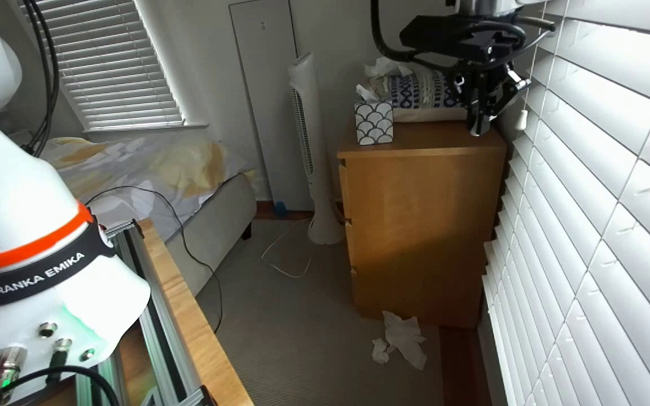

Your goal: Pull the white rope on the right downwards

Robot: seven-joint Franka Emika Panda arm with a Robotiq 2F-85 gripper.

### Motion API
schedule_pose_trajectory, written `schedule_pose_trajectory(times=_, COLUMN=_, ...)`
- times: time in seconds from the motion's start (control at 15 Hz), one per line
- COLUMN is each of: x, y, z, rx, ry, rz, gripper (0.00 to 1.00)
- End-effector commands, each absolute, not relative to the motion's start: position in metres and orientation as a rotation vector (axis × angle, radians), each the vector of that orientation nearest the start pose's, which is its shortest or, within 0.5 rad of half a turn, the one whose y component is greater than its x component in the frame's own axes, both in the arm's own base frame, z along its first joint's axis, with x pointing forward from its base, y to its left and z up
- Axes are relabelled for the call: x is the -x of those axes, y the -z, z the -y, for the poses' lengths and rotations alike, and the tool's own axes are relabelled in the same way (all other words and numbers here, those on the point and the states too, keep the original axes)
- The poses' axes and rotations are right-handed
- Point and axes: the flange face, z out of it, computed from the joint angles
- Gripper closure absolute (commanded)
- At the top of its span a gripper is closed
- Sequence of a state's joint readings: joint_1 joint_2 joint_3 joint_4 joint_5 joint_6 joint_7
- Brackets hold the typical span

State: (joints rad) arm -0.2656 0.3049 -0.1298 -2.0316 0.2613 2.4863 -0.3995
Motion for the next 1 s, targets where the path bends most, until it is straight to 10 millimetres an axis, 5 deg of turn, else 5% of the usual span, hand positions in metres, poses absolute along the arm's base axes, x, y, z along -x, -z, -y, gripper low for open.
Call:
schedule_pose_trajectory(times=0.0, x=-0.567, y=-0.282, z=0.222, rx=3.068, ry=0.276, rz=-0.355, gripper=0.95)
schedule_pose_trajectory(times=0.4, x=-0.567, y=-0.258, z=0.220, rx=3.085, ry=0.223, rz=-0.441, gripper=0.95)
schedule_pose_trajectory(times=0.73, x=-0.575, y=-0.279, z=0.217, rx=3.080, ry=0.314, rz=-0.470, gripper=0.95)
schedule_pose_trajectory(times=0.93, x=-0.577, y=-0.276, z=0.217, rx=3.081, ry=0.319, rz=-0.488, gripper=0.95)
